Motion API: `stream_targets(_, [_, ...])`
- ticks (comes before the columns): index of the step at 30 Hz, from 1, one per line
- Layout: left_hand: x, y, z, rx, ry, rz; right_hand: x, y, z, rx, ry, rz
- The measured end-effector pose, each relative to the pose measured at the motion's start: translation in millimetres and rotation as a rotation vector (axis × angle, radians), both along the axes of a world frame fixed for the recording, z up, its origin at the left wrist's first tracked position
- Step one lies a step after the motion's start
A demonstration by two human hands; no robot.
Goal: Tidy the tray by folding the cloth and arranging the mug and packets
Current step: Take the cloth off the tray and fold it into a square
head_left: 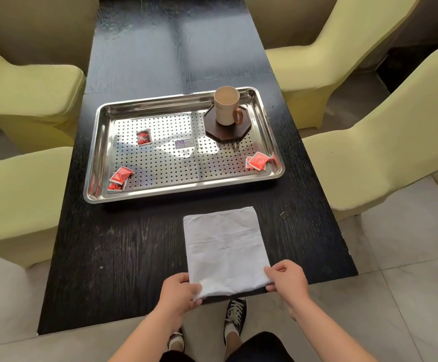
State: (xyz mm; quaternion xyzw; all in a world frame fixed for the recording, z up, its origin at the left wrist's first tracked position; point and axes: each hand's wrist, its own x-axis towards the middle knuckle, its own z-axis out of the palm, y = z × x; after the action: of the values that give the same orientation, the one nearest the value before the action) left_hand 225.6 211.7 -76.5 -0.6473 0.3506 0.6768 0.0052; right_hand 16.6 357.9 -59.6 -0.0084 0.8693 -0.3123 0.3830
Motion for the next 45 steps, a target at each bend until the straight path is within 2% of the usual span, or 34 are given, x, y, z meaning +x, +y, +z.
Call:
stream_targets(7, [-2.1, -4.5, 11.6, 0.180, 0.156, 0.196, -0.5, -6.3, -2.7, 0.161, 0.010, 0.215])
stream_targets(12, [1.8, -3.2, 16.4, 0.242, 0.252, 0.299, 4.9, 2.6, -11.6, -0.123, -0.257, -0.181])
stream_targets(15, [6.1, -2.5, 21.3, 0.239, 0.248, 0.263, 6.3, 8.5, -12.7, -0.196, -0.293, -0.248])
stream_targets(20, [13.3, 1.2, 32.0, 0.015, 0.101, 0.083, 3.1, 13.8, -10.0, -0.206, -0.220, -0.175])
stream_targets(23, [17.9, 4.3, 38.2, -0.102, 0.093, -0.042, 0.8, 19.2, -9.4, -0.223, -0.192, -0.100])
stream_targets(27, [23.0, 7.1, 45.0, -0.158, 0.097, -0.092, -3.7, 25.4, -7.7, -0.244, -0.193, -0.017])
stream_targets(32, [30.4, -0.1, 39.1, -0.091, 0.101, -0.068, -11.7, 28.7, -0.4, -0.282, -0.322, -0.029])
stream_targets(34, [38.9, 1.3, 35.2, -0.221, 0.091, -0.278, -11.8, 30.2, 4.0, -0.288, -0.298, 0.019])
stream_targets(37, [45.8, 5.5, 33.3, -0.432, -0.007, -0.547, -9.4, 34.4, 7.5, -0.220, -0.156, 0.236])
stream_targets(40, [47.8, 8.2, 36.4, -0.561, -0.075, -0.581, -9.6, 38.2, 7.8, -0.143, -0.046, 0.408])
stream_targets(45, [54.8, 10.7, 37.2, -0.837, 0.024, -0.686, -10.9, 37.7, 10.1, -0.206, 0.121, 0.552])
